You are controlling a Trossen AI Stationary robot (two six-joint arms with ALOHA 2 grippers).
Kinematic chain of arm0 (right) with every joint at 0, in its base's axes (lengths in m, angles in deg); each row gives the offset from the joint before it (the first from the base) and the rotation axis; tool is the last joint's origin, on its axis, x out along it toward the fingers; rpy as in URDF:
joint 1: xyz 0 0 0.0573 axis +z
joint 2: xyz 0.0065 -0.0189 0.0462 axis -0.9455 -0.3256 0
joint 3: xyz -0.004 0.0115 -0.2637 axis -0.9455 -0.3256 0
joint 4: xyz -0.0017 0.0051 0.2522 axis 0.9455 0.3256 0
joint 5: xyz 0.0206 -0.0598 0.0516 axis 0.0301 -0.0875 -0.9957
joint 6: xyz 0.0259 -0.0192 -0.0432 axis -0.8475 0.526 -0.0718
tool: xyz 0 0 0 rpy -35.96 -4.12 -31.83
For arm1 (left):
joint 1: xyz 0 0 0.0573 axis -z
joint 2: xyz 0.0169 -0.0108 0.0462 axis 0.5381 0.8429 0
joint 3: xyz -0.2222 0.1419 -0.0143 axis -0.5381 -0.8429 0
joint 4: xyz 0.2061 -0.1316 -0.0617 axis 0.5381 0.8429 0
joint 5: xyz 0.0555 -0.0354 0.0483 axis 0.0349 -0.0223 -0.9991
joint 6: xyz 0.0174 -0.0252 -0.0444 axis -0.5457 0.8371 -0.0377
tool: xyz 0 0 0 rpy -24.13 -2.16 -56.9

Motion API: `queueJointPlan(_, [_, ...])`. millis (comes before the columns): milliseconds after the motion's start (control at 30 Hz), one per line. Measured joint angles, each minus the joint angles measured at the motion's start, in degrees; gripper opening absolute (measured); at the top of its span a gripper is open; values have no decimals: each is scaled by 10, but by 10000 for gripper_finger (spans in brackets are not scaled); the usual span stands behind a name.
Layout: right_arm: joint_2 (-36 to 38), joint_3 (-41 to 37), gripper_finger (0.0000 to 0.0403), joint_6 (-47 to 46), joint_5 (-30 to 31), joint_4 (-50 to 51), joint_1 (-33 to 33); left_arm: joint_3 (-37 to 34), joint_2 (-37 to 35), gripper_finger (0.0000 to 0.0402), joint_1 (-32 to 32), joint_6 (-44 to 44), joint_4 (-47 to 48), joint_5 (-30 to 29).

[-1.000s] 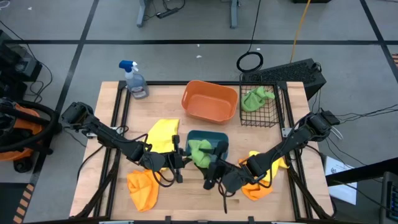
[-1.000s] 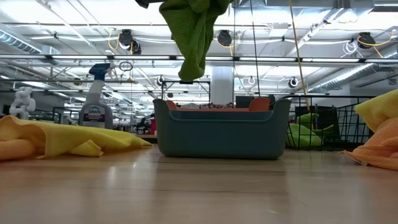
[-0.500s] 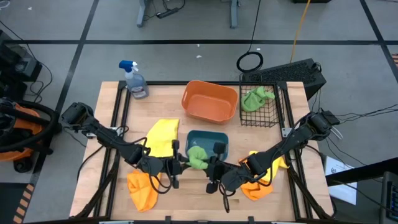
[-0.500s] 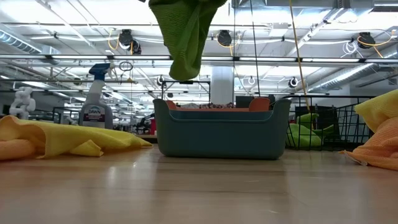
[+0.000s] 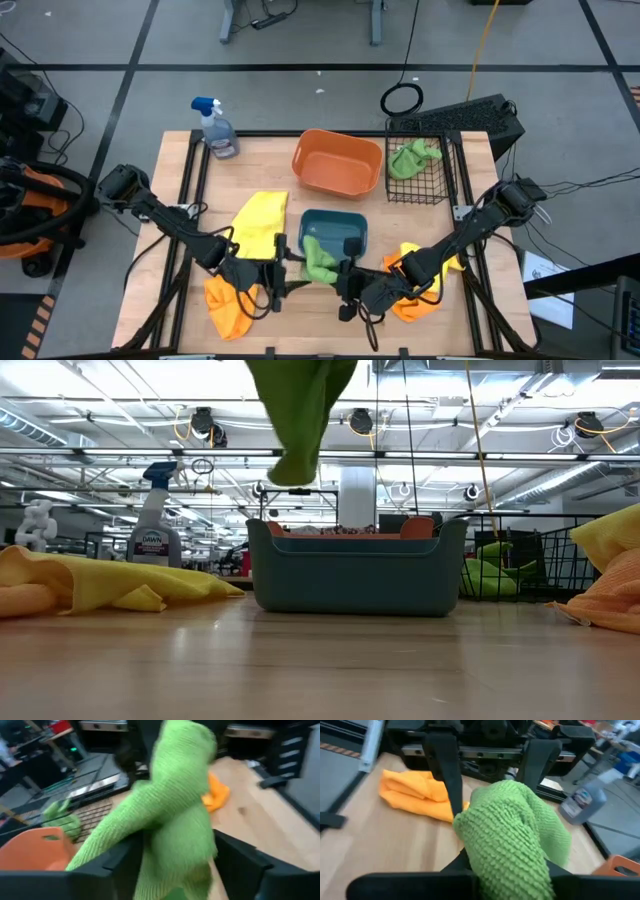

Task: Sort microfiber towel by color & place in baskets
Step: Put the green microfiber towel into the wire basket

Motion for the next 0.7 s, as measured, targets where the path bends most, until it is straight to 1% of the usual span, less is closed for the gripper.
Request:
queueJointPlan(100, [4,0,35,-1,-1,4,7,0,0,279,12,-16,0,-2])
queueJointPlan(167, [8,0,36,0,-1,15,13,0,0,292,21,-30,1,-4])
queueJointPlan(233, [12,0,38,-3,5,28,16,0,0,297,32,-34,1,-5])
queueJointPlan(300, [20,0,40,-5,24,58,22,0,-5,298,42,-36,6,-18])
queueJointPlan(500, [77,0,41,-9,70,134,21,0,-29,299,71,-44,24,-87])
queueJointPlan(600, [122,0,41,-12,105,183,17,0,-42,299,84,-42,45,-105])
queueJointPlan(700, [170,0,41,-37,175,252,11,0,-46,299,94,-30,54,-108])
